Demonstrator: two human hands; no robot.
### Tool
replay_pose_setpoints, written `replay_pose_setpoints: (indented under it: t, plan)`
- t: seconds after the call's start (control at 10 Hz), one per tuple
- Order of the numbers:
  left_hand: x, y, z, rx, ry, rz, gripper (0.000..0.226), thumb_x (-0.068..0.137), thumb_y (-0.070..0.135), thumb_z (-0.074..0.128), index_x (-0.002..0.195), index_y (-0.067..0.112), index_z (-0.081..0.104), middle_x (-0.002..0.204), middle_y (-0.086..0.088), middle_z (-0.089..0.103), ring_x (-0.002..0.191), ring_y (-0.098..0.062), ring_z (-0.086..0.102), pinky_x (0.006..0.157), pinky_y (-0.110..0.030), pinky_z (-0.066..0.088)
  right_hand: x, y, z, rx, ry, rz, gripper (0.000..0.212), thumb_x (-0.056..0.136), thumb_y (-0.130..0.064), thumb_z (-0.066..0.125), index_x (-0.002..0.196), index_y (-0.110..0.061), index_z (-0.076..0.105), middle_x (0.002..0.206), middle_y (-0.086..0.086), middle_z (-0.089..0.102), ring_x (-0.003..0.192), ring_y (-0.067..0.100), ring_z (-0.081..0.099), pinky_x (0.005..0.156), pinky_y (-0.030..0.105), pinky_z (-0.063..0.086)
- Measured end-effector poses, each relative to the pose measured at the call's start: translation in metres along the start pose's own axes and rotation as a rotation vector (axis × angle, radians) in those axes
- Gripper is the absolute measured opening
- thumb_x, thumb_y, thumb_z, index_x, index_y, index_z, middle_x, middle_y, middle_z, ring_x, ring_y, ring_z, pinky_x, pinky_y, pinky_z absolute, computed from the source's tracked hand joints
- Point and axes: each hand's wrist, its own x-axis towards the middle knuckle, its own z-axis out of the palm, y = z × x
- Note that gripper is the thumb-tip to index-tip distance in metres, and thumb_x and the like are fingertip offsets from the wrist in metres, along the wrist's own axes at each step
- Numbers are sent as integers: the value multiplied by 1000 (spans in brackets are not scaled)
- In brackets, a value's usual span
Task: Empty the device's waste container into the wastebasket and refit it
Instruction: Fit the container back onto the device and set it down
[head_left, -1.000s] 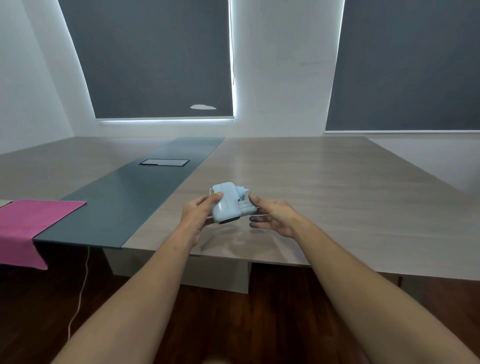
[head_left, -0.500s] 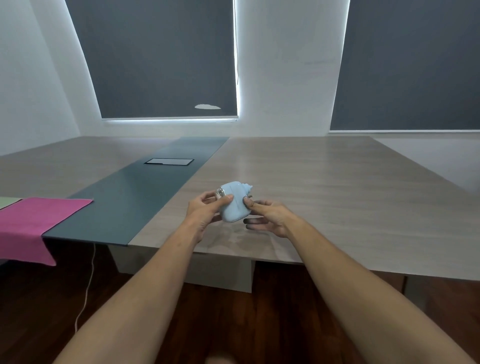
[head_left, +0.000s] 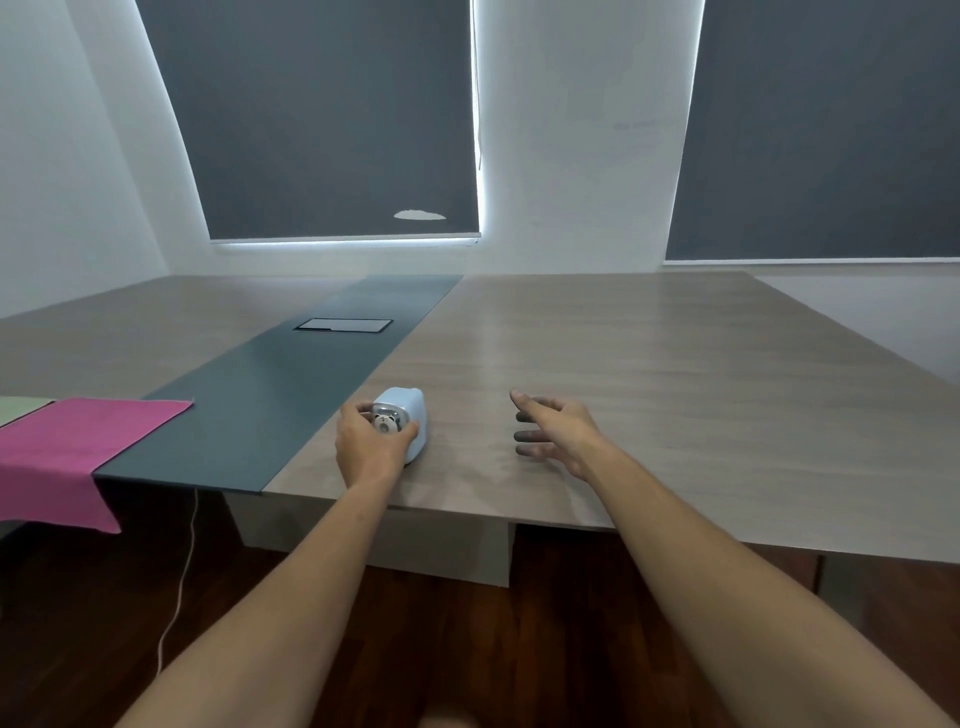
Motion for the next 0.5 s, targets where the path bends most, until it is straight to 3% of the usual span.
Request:
replay_pose_setpoints:
  t: [0.1,0.2,0.3,0.4,0.5]
  plan:
    - [-2,-5,0,14,7,20,60,62,26,86,109,17,49,112,-6,60,97,-22,60,76,-30,45,3,1,-7,8,58,-25,45,78,-41,76,106,-9,63,104,8,67,83,24,70,58,31,61]
    - [-3,-5,1,29,10,25,62,62,26,86,109,16,48,114,-7,59,98,-23,60,77,-31,46,6,4,-20,-27,148,-59,49,73,-44,78,104,-9,67,103,7,69,77,20,71,61,32,62]
    - [-3,-1,2,66,9,-9,65,61,28,86,112,13,49,117,-10,58,102,-27,59,83,-36,47,4,5,-37,-112,252,-78,48,67,-50,78,98,-14,69,98,4,71,72,18,73,74,38,63]
    - [-5,1,1,139,6,6,85,58,38,87,125,9,45,128,-13,52,116,-31,51,94,-42,46,0,6,-57,-247,333,-157,37,68,-52,74,87,-20,70,88,-3,71,76,16,71,82,37,60]
    - [-16,23,6,213,122,165,95,63,52,78,136,7,38,138,-14,45,128,-32,41,102,-46,41,-13,6,-73,-486,391,-260,31,75,-53,65,86,-23,69,92,-7,71,96,16,65,80,26,48]
